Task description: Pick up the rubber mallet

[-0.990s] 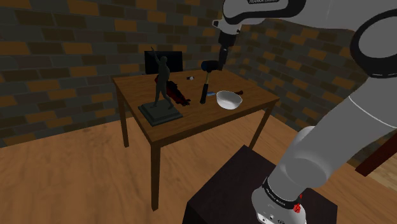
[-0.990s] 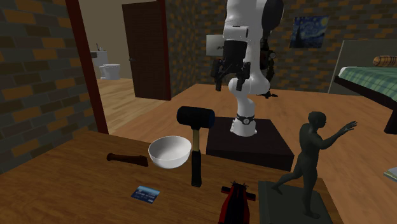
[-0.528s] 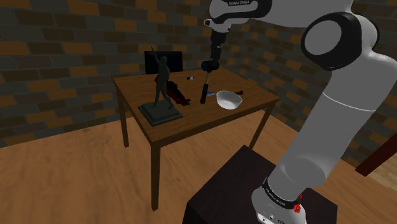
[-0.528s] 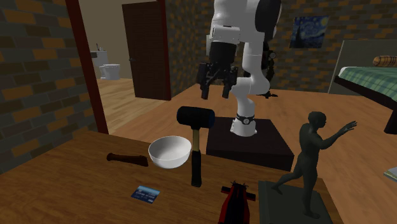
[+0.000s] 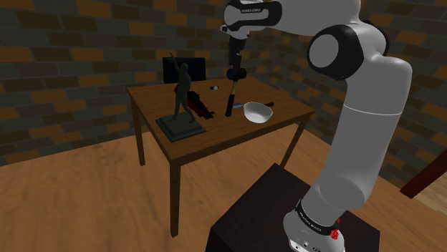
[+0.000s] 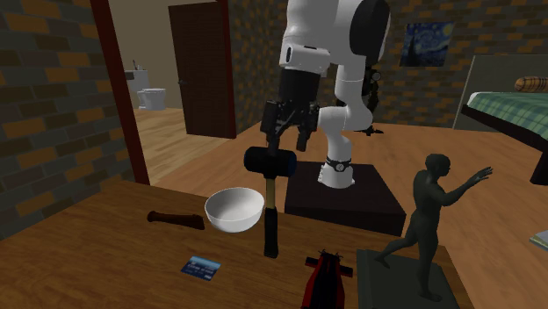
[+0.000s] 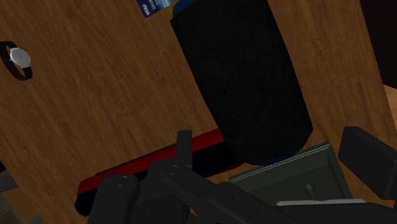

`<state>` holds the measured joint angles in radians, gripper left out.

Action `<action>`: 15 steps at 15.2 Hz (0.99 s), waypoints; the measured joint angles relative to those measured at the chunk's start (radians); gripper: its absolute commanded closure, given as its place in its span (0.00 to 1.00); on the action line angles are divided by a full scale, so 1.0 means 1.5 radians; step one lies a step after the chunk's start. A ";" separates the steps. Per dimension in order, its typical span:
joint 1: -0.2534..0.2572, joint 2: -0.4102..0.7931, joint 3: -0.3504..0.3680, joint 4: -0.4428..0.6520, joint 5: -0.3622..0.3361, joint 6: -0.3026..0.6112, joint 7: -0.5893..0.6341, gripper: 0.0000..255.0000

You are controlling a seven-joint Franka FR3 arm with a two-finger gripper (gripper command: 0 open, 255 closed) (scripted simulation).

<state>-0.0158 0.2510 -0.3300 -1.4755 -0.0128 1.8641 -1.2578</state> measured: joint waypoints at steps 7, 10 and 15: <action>0.001 0.003 0.001 -0.036 0.000 0.039 0.001 1.00; 0.001 0.003 0.001 -0.036 0.000 0.040 0.001 1.00; 0.001 0.002 0.001 -0.036 0.000 0.040 0.001 1.00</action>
<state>-0.0148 0.2544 -0.3288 -1.5300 -0.0126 1.9248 -1.2566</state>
